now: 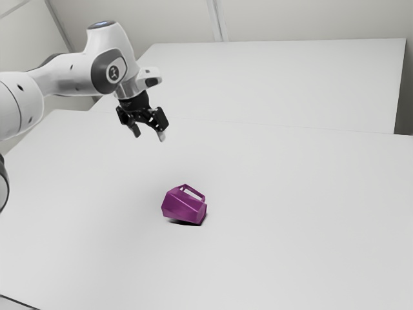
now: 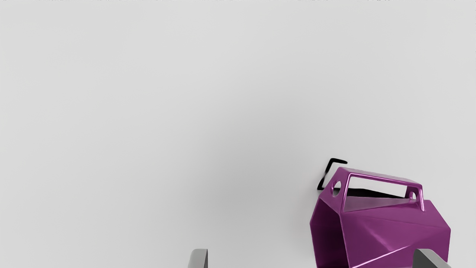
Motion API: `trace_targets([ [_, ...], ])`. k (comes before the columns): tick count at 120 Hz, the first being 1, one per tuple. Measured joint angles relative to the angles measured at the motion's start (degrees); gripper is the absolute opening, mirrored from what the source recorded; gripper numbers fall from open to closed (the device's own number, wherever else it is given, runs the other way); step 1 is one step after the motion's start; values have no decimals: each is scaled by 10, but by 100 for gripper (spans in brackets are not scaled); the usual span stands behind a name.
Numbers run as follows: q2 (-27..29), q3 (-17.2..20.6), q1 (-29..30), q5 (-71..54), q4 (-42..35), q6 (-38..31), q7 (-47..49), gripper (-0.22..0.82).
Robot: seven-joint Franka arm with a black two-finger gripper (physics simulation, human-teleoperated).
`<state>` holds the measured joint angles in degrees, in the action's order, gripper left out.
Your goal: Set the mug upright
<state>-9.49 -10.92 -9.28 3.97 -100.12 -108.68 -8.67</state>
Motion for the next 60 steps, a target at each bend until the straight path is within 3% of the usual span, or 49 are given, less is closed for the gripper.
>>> trace_targets([
  [17,18,-8,-1,25,-58,-16,-6,60],
  [39,-5,-21,21,205,-126,-22,-59,60],
  [60,-42,-22,29,327,-146,-3,-121,60],
])
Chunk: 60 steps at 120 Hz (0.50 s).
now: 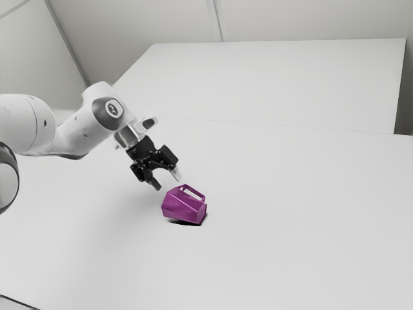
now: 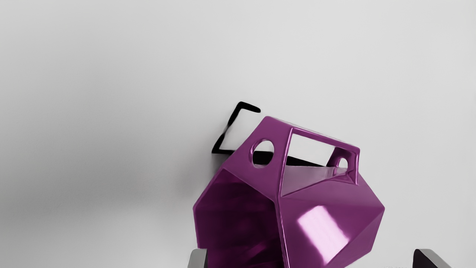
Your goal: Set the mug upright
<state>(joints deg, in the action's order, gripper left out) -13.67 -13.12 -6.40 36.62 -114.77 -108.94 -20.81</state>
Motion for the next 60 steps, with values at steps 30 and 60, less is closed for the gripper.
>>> trace_targets([
  [30,-13,-1,10,114,-46,30,-70,60],
  [60,-14,-7,10,179,-74,45,-109,40],
])
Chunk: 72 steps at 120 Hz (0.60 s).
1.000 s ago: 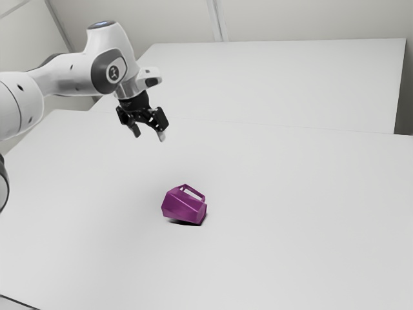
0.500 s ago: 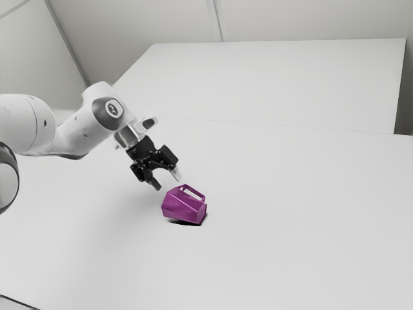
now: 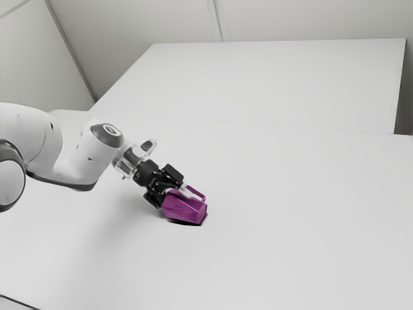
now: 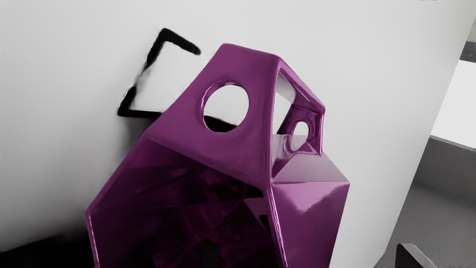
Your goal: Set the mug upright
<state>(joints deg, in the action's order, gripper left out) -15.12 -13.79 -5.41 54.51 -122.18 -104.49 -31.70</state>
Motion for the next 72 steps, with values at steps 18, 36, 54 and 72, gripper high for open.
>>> trace_targets([
  [18,1,-11,1,9,-5,6,-14,10],
  [36,4,-11,0,22,-1,8,-24,-2],
  [54,11,-10,0,30,0,12,-32,-10],
  [72,16,-7,-1,31,4,11,-38,-14],
])
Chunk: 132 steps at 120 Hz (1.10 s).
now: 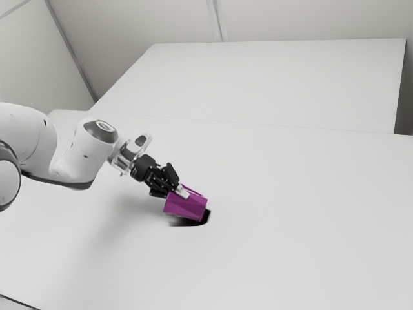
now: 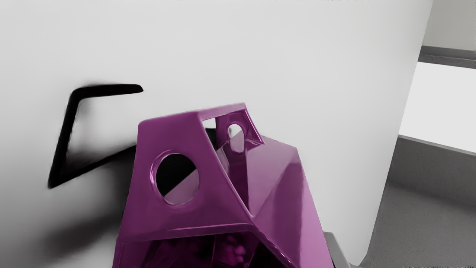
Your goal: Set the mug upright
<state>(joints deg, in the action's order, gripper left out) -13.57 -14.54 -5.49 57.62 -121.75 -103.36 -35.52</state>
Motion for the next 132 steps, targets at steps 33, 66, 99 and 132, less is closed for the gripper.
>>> trace_targets([
  [33,36,1,-8,-36,7,-32,11,-14],
  [66,70,1,-57,-282,30,-109,167,-14],
  [99,64,1,-80,-432,32,-106,333,-15],
  [132,49,1,-96,-504,39,-88,463,-15],
])
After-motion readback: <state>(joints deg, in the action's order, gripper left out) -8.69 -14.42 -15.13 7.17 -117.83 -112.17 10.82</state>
